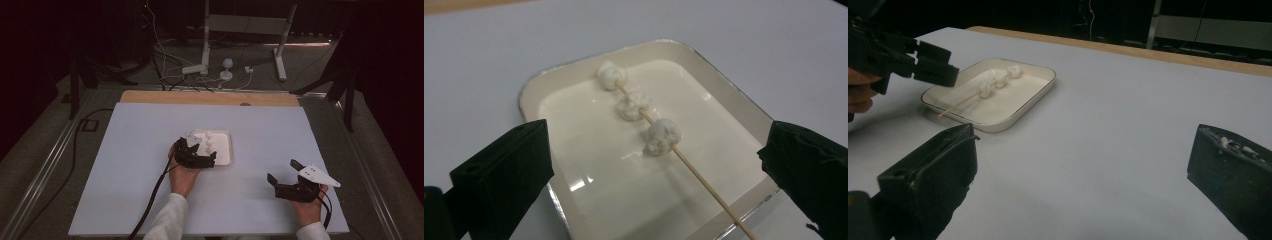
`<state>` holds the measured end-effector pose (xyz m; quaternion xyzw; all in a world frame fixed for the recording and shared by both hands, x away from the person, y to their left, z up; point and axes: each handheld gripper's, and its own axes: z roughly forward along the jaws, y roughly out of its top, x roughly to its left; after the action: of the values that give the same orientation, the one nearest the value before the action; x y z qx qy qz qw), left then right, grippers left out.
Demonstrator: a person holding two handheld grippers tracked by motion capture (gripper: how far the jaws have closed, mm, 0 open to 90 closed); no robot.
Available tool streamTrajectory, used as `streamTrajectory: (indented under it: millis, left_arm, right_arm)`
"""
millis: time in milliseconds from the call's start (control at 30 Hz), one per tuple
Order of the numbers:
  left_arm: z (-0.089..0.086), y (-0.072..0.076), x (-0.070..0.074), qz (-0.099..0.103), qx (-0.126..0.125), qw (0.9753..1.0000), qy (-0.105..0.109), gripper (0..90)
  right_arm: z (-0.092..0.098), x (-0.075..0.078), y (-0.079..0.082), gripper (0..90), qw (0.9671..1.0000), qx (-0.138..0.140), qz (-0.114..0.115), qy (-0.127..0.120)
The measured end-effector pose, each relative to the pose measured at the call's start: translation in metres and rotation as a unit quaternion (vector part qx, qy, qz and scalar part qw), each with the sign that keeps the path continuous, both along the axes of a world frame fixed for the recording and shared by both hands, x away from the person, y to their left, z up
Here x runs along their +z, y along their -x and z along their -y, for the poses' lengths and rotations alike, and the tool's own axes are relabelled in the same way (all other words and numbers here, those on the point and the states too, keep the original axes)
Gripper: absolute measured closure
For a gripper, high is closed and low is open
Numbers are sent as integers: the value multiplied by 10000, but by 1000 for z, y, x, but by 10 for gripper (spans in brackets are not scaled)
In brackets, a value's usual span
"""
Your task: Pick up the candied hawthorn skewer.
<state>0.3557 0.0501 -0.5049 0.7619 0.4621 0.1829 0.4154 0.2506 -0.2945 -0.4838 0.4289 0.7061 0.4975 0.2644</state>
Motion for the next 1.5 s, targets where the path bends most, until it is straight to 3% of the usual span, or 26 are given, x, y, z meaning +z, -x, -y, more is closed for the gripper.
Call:
streamTrajectory:
  millis: [133,200,333,367,467,533,567,667,933,1167,1500]
  left_arm:
    - [4,-3,-7,-259,-28,9997,-9,5]
    - [7,-3,-10,-329,6,9994,-133,28]
    - [9,-2,-14,-445,-63,9982,-389,201]
    - [9,-2,-14,-506,-41,9972,-547,225]
    - [7,-2,-14,-619,-11,9951,-765,338]
    - [5,-3,-12,-688,-19,9946,-780,494]
    - [2,-3,-10,-740,-8,9941,-798,494]
    - [-3,-4,-7,-925,-56,9928,-754,635]
    - [-9,-7,-5,-1230,-139,9905,-600,872]
    - [-10,-7,-3,-1248,-201,9909,-467,899]
    - [-23,1,13,-895,-262,9955,-160,900]
  right_arm:
    - [0,0,0,0,10000,2,-11,17]
    - [0,0,0,0,10000,1,-15,14]
    - [0,0,0,0,10000,2,-21,8]
    - [1,0,0,0,10000,1,-26,6]
    - [1,-1,0,0,10000,4,-31,2]
    - [0,-1,0,0,10000,11,-47,0]
    - [0,-1,0,0,10000,11,-47,0]
    - [-1,-1,0,0,10000,33,-56,8]
    - [-1,-2,-1,0,9999,70,-88,6]
    - [0,-2,-1,0,9999,69,-87,-3]
    - [0,-2,-1,0,9999,73,-88,-17]
